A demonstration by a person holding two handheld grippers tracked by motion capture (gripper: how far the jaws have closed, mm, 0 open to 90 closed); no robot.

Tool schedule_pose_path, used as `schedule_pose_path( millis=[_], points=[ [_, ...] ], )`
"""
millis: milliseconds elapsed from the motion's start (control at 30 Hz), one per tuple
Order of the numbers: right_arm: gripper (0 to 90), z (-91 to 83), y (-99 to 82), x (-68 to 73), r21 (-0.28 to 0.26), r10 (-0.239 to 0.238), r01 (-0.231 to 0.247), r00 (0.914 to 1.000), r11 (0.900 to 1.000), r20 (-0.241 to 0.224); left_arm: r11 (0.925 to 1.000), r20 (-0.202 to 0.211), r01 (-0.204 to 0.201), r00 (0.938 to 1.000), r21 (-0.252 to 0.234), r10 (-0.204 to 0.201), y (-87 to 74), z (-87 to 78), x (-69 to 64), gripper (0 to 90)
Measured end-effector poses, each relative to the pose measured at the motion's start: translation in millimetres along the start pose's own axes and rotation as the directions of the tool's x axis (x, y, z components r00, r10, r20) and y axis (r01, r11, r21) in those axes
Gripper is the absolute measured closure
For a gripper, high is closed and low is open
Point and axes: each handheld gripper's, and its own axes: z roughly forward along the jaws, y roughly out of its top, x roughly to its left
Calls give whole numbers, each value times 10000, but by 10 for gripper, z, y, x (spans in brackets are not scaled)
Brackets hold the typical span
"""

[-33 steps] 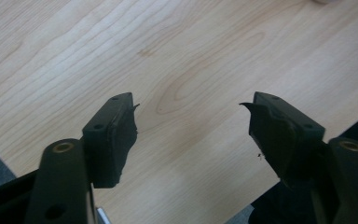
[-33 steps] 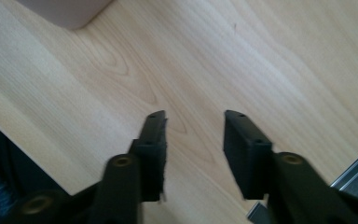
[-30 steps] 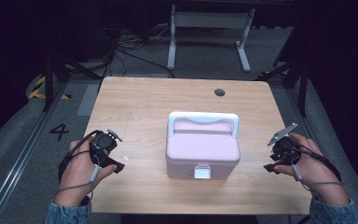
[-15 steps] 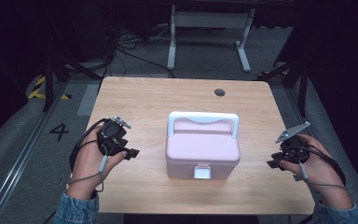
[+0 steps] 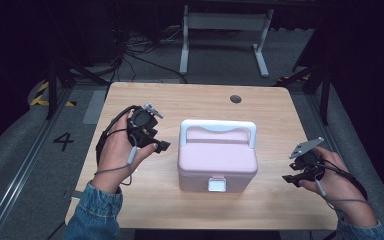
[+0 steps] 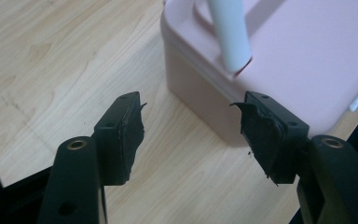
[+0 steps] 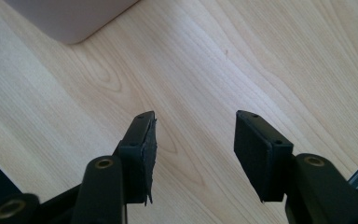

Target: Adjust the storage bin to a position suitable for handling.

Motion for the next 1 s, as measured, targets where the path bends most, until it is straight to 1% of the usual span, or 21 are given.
schedule_pose_path(
  millis=[100,133,200,233,267,300,333,367,400,467,533,567,600,633,733,767,833,900,933,967,1000],
  points=[
    [487,2,3,6,81,-167,167,9998,9998,-52,9997,-12,-228,9997,-18,228,113,34,-42,386],
    [488,4,1,3,112,-294,295,9995,9995,-74,9992,8,-391,9992,-70,391,158,49,-54,379],
    [488,14,-9,2,122,-453,456,9988,9989,-205,9980,-31,-619,9981,-138,619,222,75,-67,368],
    [489,19,-16,2,105,-628,632,9976,9979,-294,9976,-27,-685,9976,-118,685,250,89,-74,366],
    [496,26,-23,10,111,-697,702,9969,9975,-378,9969,-39,-765,9971,-185,764,276,109,-74,365],
    [499,30,-29,14,23,-752,754,9960,9972,-489,9988,49,-484,9988,-109,485,304,131,-75,364],
    [499,30,-29,14,23,-752,754,9960,9972,-489,9988,49,-484,9988,-109,485,304,131,-75,365],
    [504,32,-44,25,-290,-653,633,9950,9976,-751,9990,44,-413,9991,-177,414,352,179,-66,370],
    [504,32,-44,25,-290,-653,633,9950,9976,-751,9990,44,-413,9991,-177,414,352,179,-66,370],
    [509,33,-49,26,-471,-622,585,9947,9972,-823,9981,156,-550,9983,-273,554,396,231,-66,370],
    [516,35,-51,30,-534,-433,380,9940,9978,-1003,9963,256,-815,9963,-280,822,439,286,-75,370],
    [517,41,-54,33,-550,-290,231,9934,9982,-1105,9962,273,-812,9963,-300,821,451,306,-84,370],
    [521,43,-55,33,-552,-217,151,9924,9984,-1212,9948,247,-972,9949,-289,979,469,331,-85,370],
    [526,48,-56,35,-562,-158,83,9909,9984,-1337,9942,246,-1037,9942,-296,1045,481,352,-88,368],
    [531,56,-58,34,-555,-81,-1,9890,9985,-1475,9930,230,-1172,9928,-142,1175,522,430,-99,367],
    [530,56,-60,30,-567,-2,-84,9887,9984,-1497,9925,224,-1214,9923,-116,1216,532,450,-101,368],
    [529,61,-60,20,-624,3,-92,9902,9980,-1398,9911,172,-1331,9909,-78,1332,547,495,-102,367],
    [524,63,-61,13,-634,59,-150,9900,9979,-1410,9913,114,-1317,9912,-59,1318,551,537,-105,367],
    [508,67,-60,11,-632,48,-136,9904,9979,-1378,9922,66,-1244,9922,-47,1245,548,565,-110,366],
    [491,71,-60,11,-606,56,-137,9913,9981,-1313,9917,75,-1281,9917,-76,1282,549,585,-106,366],
    [483,74,-60,11,-558,109,-180,9921,9983,-1253,9922,152,-1210,9925,-309,1215,544,604,-106,356]
  ],
)
